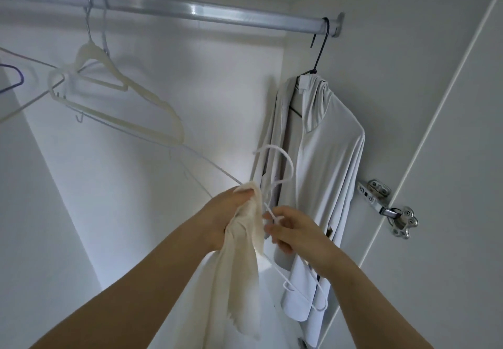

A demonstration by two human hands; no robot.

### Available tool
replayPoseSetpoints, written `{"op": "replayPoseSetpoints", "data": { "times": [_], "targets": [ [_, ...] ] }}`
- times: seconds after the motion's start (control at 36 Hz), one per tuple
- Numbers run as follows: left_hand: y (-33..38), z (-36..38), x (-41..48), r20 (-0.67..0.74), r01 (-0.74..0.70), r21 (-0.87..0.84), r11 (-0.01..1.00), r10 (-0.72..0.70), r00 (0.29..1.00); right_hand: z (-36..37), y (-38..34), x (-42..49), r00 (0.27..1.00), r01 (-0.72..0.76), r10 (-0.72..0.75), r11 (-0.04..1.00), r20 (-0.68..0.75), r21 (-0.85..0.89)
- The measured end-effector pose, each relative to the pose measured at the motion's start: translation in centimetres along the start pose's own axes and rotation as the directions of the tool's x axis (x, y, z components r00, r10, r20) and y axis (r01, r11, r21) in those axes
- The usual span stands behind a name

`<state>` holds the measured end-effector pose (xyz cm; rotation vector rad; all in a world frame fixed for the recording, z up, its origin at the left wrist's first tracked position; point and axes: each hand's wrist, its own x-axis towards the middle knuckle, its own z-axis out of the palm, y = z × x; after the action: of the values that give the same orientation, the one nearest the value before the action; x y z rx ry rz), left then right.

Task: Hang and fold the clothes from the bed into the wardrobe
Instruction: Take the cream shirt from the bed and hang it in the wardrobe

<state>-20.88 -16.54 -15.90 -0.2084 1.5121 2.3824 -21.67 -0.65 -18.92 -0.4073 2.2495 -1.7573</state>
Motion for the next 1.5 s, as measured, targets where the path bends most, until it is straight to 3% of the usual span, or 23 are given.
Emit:
{"op": "replayPoseSetpoints", "data": {
  "times": [0.08, 0.22, 0.39, 0.56, 0.72, 0.86, 1.08, 1.22, 1.33, 1.5],
  "targets": [
    [-0.3, -0.1, 0.3, -0.023, -0.078, 0.166, 0.983, 0.083, 0.996, 0.8, -0.9, 0.6, 0.998, -0.001, 0.008, 0.995, -0.066, 0.1],
    [1.3, -1.3, 0.3, -0.222, -0.127, 0.394, 0.91, 0.229, 0.948, 0.5, -0.9, 0.9, 0.959, 0.025, 0.008, 0.993, -0.284, 0.112],
    [3.7, -4.1, 0.1, -0.32, -0.22, 0.525, 0.822, 0.431, 0.844, -1.2, -0.1, 0.5, 0.918, 0.059, 0.051, 0.963, -0.394, 0.262],
    [5.2, -6.3, -1.6, -0.352, -0.218, 0.52, 0.826, 0.44, 0.826, -3.5, 0.8, 0.6, 0.848, 0.102, 0.078, 0.947, -0.525, 0.305],
    [6.2, -6.4, -2.7, -0.374, -0.28, 0.393, 0.876, 0.431, 0.821, -4.5, 1.5, -0.3, 0.911, 0.129, 0.023, 0.933, -0.411, 0.337],
    [6.5, -6.2, -3.2, -0.372, -0.292, 0.356, 0.888, 0.421, 0.827, -4.1, 1.7, -0.6, 0.958, 0.03, 0.03, 0.978, -0.286, 0.205],
    [6.3, -6.2, -3.9, -0.371, -0.291, 0.495, 0.818, 0.502, 0.781, -3.9, 1.4, -0.7, 0.933, -0.083, 0.063, 0.996, -0.356, -0.041],
    [5.1, -4.5, -3.6, -0.327, -0.315, 0.554, 0.771, 0.549, 0.769, -1.3, 0.1, -0.3, 0.962, -0.047, 0.009, 0.99, -0.272, -0.134],
    [3.8, -2.6, -3.7, -0.251, -0.333, 0.52, 0.787, 0.513, 0.821, 1.2, -0.8, 0.4, 0.983, 0.015, -0.028, 0.997, -0.18, -0.074],
    [2.6, -0.8, -4.7, -0.094, -0.423, 0.418, 0.804, 0.501, 0.86, 2.7, -1.4, 0.9, 0.992, -0.066, 0.076, 0.994, -0.105, 0.092]
  ]
}}
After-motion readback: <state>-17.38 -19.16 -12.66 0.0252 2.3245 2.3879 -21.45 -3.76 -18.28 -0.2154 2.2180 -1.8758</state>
